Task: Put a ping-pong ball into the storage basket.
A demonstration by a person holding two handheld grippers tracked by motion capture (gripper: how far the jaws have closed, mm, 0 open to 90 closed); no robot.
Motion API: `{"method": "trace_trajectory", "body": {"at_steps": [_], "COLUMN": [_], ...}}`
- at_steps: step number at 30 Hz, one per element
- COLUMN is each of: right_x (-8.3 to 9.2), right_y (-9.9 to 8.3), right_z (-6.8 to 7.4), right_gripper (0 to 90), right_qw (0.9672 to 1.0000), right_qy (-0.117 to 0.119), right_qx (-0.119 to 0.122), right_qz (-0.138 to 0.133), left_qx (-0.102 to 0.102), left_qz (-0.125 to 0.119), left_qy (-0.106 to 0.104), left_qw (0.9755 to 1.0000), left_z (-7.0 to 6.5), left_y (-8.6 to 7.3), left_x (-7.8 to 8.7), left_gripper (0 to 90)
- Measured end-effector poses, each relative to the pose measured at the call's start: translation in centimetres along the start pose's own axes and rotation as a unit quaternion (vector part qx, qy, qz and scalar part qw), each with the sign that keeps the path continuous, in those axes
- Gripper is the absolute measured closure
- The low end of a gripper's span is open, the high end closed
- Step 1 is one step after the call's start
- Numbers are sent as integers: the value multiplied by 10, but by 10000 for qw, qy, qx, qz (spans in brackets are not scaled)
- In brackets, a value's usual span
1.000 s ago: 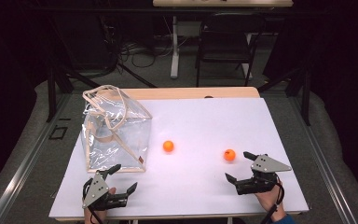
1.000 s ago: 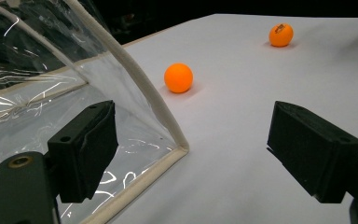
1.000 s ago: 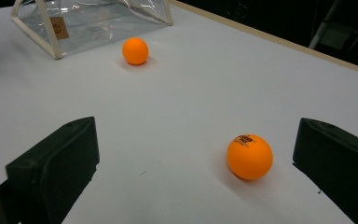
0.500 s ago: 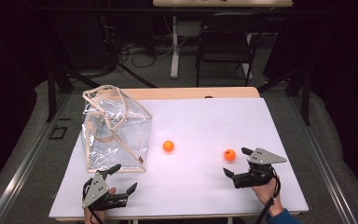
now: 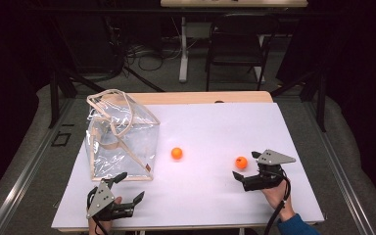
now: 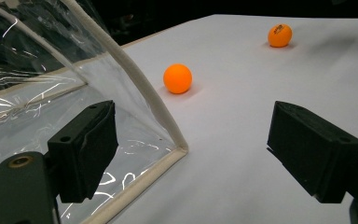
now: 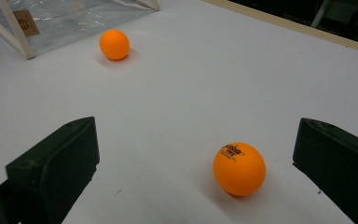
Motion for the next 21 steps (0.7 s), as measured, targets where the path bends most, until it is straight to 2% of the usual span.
{"method": "trace_trajectory", "body": {"at_steps": [9, 21], "right_x": [-10, -25], "right_y": [-1, -9], "right_z": [-4, -15], "right_gripper": [0, 0], "right_qw": [9999, 9989], "right_qy": [-14, -71], "right_qx": [-15, -213], "right_qz": [133, 405], "left_qx": [-13, -13], "left_qz": [14, 12], "left_qy": [-13, -27], "left_qw": [10000, 10000], "left_z": [0, 0], "left_y": [0, 0], "left_x": [-1, -1], "left_gripper": [158, 158]}}
Point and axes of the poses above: each handheld gripper's, and its own axes: x roughly backward along the jaws, y roughly out of its top, z roughly to its left, the point moved 2 cm from there along -x, roughly forward along the jaws, and after that the axes turned 15 degrees about -z, right-handed, at the moved point
